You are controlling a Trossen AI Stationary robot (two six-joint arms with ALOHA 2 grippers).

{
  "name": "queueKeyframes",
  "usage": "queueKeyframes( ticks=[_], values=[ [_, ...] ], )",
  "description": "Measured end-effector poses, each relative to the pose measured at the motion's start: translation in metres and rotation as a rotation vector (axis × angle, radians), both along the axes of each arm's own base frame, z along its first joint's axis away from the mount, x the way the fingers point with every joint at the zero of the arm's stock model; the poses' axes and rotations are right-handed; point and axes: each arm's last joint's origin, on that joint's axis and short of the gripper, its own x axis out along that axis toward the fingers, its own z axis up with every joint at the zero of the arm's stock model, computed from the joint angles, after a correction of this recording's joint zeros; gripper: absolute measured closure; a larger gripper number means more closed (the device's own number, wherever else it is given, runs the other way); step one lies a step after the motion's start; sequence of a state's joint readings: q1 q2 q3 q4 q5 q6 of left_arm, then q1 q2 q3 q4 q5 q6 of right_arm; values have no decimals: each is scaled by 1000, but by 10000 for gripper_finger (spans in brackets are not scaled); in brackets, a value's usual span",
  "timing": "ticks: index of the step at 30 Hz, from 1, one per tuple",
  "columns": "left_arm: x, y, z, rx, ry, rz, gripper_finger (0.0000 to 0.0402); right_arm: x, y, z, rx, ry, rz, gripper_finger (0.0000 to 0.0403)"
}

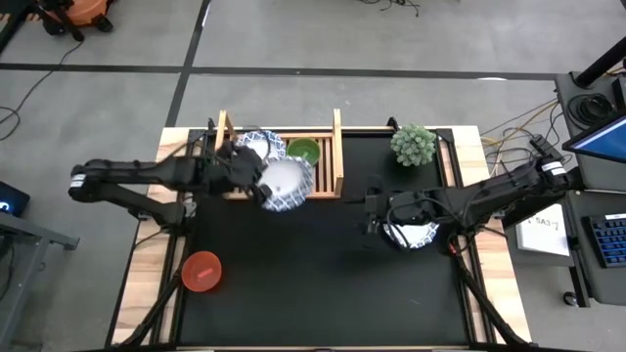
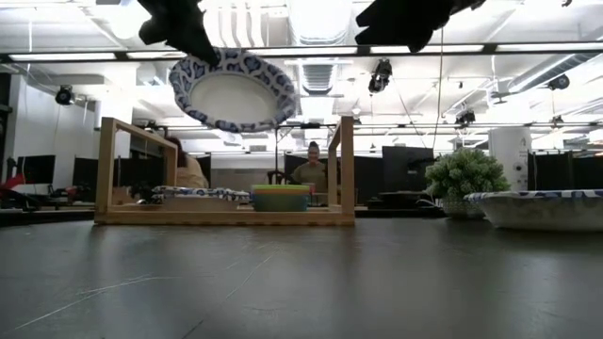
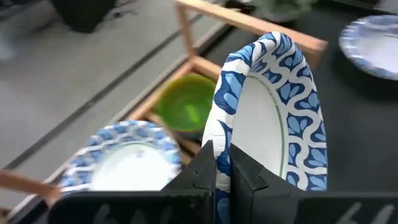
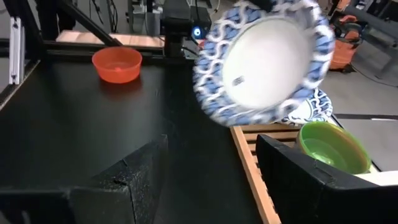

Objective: Place and stack bowls onto a shelf
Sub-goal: Stack the blue patterned bowl on top of the blue patterned bowl on the shelf

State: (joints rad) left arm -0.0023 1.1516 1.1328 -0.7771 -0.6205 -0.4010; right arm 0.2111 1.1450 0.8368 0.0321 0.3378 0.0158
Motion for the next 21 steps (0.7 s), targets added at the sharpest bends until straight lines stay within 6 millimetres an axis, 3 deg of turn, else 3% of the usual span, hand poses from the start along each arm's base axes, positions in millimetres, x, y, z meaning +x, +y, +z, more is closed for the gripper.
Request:
queueKeyframes(
  ticks=[10, 21],
  values=[
    [-14, 59, -1, 63, 97, 195, 401, 0, 0, -11, 12, -8, -4, 168],
    [-13, 94, -14, 49, 177, 319, 401, 0, 0, -11, 11, -8, -3, 168]
  ],
)
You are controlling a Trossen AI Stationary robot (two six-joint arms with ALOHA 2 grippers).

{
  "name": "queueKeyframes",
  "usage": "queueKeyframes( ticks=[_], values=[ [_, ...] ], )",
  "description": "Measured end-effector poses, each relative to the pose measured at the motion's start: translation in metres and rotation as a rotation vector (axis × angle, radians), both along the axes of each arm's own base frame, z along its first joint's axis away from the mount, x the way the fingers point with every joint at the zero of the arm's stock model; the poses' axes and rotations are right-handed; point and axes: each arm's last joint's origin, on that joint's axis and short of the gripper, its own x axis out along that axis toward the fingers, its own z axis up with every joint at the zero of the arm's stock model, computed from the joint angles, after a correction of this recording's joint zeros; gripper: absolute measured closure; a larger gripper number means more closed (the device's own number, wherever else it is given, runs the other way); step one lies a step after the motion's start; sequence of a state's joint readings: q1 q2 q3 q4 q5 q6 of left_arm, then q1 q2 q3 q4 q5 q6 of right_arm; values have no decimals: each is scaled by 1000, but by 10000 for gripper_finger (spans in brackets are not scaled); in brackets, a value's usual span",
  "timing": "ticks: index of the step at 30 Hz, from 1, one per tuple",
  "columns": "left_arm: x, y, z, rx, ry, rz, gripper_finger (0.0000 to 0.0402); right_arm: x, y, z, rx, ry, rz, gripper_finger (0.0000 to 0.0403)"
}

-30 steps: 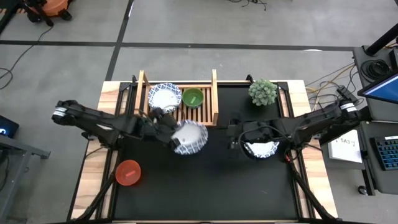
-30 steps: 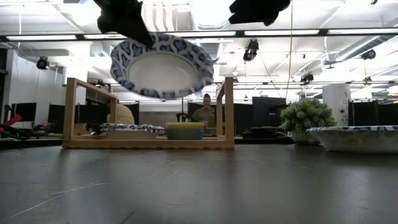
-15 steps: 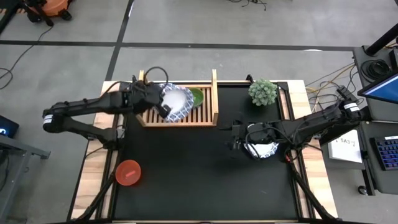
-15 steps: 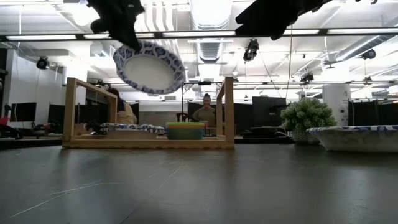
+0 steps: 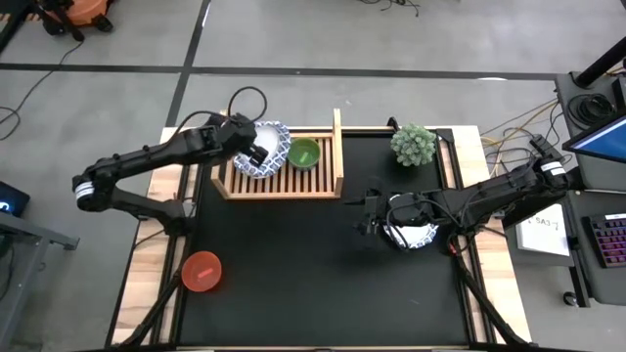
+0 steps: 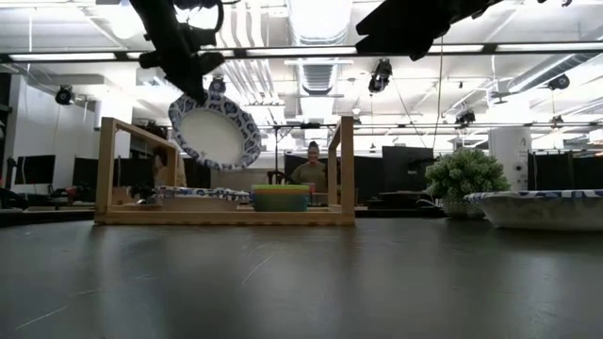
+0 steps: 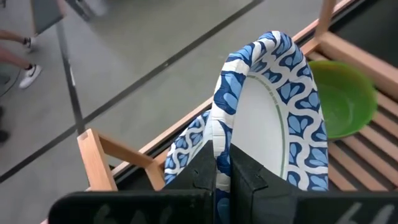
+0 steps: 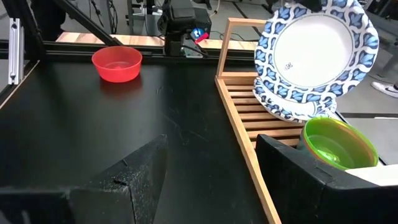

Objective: Place and stack bowls onto a shelf
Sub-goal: Stack the blue patterned bowl on top of the blue patterned bowl on the shelf

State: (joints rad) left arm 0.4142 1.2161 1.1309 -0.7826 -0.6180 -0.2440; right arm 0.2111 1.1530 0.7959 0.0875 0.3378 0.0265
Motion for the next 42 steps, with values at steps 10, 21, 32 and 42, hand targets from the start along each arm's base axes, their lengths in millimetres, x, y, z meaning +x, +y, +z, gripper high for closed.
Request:
queueKeyframes(
  ticks=[10, 21, 32, 42],
  values=[
    [9, 22, -21, -38, 87, 60, 401, 0, 0, 0, 6, -1, -2, 168],
    [14, 27, -28, -52, 103, 76, 401, 0, 0, 0, 22, -2, -8, 168],
    [14, 28, -28, -49, 98, 77, 346, 0, 0, 0, 30, -2, -11, 168],
    [12, 26, -30, -62, 135, 76, 307, 0, 0, -1, 48, -2, -17, 168]
  ],
)
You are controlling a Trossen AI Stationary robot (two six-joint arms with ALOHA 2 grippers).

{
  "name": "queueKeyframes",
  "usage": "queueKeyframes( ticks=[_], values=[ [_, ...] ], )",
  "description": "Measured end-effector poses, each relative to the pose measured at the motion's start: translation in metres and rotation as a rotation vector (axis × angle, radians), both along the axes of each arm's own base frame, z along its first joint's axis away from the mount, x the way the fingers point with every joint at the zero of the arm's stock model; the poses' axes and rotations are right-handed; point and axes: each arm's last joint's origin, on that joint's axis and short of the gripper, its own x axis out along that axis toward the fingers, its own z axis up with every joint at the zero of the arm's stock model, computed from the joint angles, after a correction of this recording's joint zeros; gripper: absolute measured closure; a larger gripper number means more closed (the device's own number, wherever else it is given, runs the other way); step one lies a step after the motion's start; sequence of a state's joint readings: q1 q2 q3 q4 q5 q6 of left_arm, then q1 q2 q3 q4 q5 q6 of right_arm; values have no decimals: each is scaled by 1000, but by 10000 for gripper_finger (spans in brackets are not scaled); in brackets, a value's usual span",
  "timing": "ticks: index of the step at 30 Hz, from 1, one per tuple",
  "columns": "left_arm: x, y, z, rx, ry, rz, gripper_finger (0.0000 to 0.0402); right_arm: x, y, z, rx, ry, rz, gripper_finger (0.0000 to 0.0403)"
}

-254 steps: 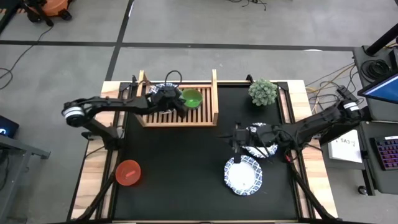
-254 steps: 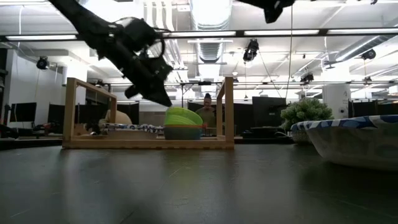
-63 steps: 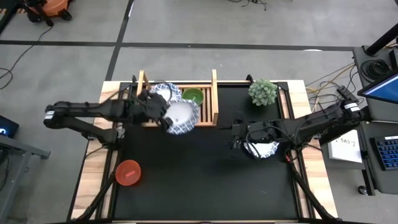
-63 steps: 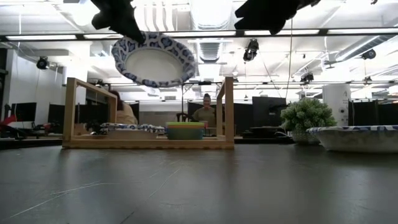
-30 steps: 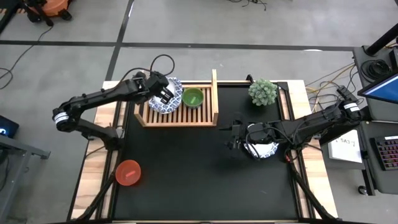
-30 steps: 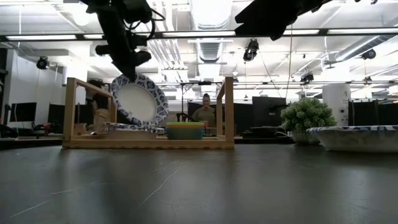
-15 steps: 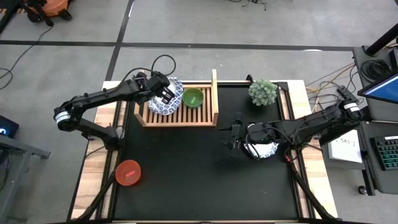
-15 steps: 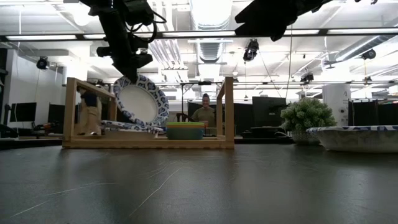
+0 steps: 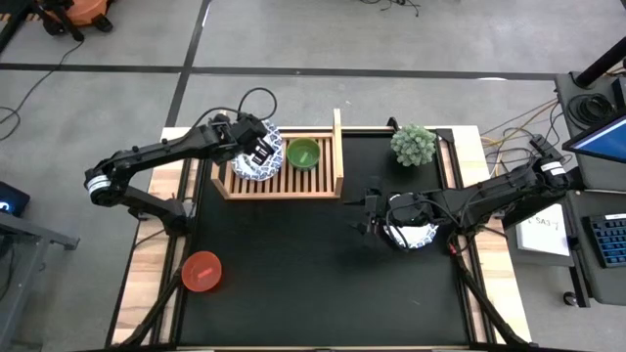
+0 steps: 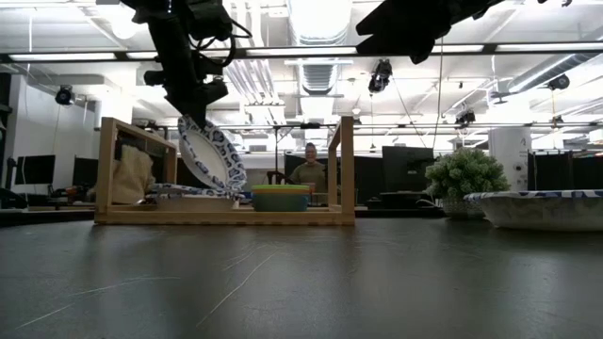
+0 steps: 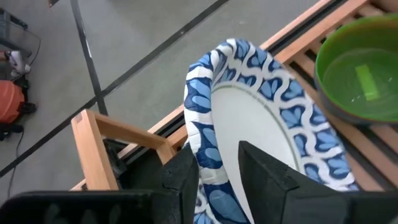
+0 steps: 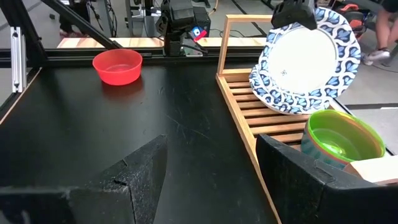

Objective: Place and stack bowls onto a shelf
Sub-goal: Stack the blue patterned bowl on top of the blue patterned bowl on the shelf, then stack the orange bowl on top of the green bowl on the shelf

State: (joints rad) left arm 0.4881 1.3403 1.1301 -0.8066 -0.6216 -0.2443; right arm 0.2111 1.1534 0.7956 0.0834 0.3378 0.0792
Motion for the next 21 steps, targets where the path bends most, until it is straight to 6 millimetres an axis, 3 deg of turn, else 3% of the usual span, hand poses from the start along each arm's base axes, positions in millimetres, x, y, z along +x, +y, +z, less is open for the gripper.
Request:
queueKeyframes(
  ticks=[10, 21],
  values=[
    [-5, -2, -3, -13, 72, 9, 295, 0, 0, 0, 7, -5, -3, 168],
    [-7, -1, -2, 31, 140, -2, 207, 0, 0, 1, 41, -13, -18, 168]
  ],
)
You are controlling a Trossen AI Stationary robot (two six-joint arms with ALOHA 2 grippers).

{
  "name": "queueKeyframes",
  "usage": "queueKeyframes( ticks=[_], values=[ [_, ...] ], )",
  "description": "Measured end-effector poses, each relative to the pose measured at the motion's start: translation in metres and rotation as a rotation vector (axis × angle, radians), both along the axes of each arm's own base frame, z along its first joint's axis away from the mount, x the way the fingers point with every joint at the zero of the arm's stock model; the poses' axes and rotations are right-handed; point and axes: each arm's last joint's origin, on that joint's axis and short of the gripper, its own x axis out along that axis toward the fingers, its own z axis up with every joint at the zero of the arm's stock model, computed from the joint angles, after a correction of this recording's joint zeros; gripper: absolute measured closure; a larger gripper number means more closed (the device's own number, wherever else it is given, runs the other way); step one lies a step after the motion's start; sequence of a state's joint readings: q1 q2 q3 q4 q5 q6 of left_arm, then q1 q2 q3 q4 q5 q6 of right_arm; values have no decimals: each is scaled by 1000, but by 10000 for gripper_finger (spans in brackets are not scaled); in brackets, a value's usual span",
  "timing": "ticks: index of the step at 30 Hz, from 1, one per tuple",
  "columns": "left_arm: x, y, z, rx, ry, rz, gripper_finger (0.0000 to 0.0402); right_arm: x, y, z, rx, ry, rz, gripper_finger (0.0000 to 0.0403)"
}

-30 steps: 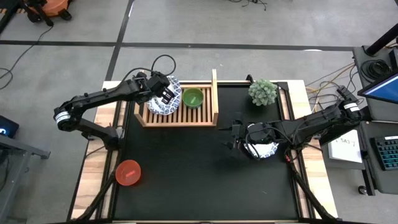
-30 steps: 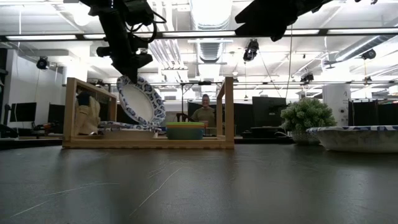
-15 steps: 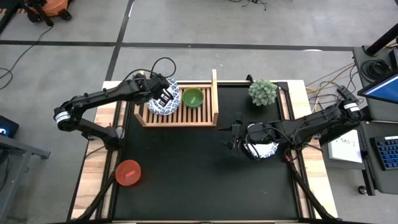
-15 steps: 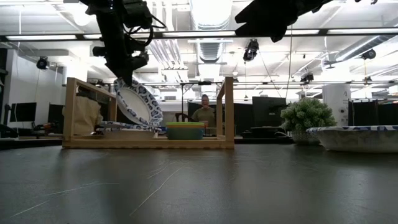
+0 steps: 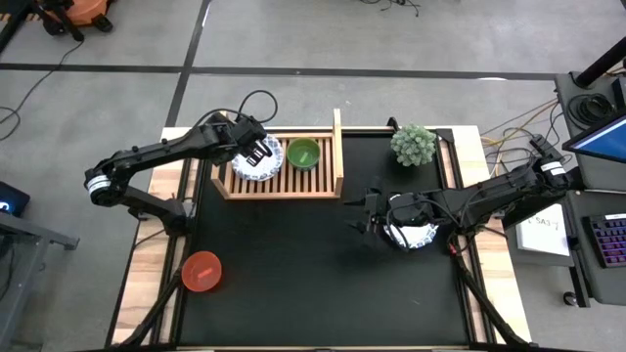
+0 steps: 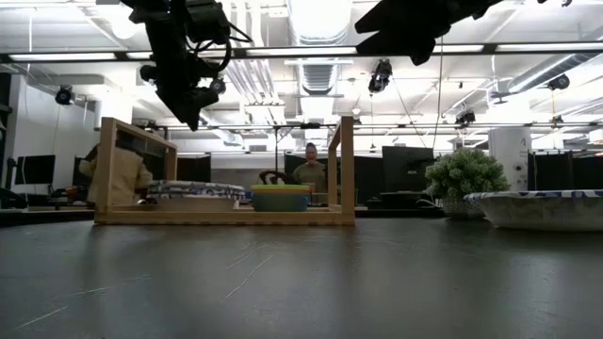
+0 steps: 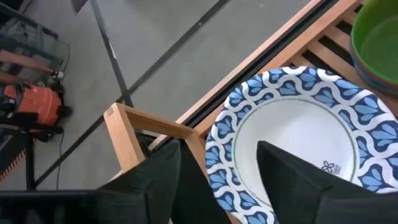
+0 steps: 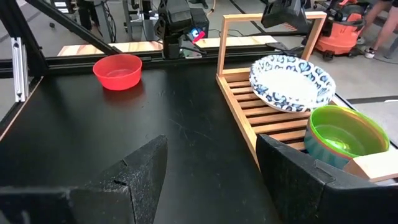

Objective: Place and stack bowls onto a shelf
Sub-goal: Stack the orange bowl on top of the green bowl on the shelf

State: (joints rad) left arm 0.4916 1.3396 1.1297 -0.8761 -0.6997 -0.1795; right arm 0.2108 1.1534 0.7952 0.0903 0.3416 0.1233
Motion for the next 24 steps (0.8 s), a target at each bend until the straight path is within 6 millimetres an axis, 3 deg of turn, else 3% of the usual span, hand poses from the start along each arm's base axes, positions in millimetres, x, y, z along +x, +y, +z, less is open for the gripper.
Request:
queueKeyframes(
  ticks=[5, 11, 18, 24],
  values=[
    [-1, -3, 2, -2, -5, -14, 178, 0, 0, 1, 39, -18, -14, 168],
    [1, -22, 10, -71, -87, -119, 174, 1, 0, 1, 95, -24, -37, 168],
    [9, -71, 22, -134, -207, -315, 185, 0, 0, -3, 232, -6, -81, 168],
    [24, -119, 30, -121, -297, -545, 191, -2, 2, -7, 459, 48, -59, 168]
  ],
)
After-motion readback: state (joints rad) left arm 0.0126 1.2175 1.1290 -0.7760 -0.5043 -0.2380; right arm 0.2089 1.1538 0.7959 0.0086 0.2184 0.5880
